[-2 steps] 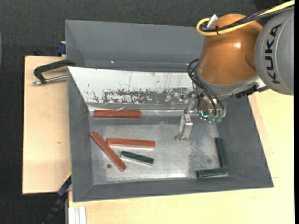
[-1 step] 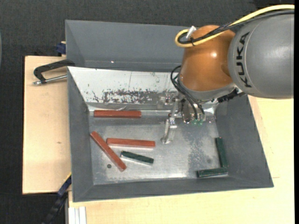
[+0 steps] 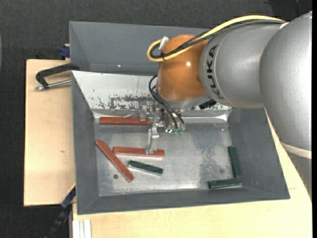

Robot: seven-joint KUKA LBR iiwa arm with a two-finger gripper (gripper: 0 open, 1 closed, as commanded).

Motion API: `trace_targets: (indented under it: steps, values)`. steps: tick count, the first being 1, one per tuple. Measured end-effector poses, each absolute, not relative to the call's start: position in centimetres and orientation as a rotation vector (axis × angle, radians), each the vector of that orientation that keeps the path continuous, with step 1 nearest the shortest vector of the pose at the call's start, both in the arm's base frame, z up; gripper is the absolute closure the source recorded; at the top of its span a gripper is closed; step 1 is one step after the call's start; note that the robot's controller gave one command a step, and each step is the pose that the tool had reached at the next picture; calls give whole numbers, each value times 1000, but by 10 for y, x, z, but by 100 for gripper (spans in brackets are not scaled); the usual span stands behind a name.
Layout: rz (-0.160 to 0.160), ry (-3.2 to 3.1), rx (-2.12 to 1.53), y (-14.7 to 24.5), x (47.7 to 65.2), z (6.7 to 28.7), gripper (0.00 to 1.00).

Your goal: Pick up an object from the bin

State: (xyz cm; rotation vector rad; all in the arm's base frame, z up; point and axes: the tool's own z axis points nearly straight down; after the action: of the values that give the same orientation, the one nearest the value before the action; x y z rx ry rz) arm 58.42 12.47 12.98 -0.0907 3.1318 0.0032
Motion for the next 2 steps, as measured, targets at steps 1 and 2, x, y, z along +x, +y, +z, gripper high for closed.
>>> trace_targets:
  steps: [1, 2]
  values:
    - [11, 3138, -122, 120, 566, 100, 0]
    - [10, 3135, 61, 197, 545, 73, 100]
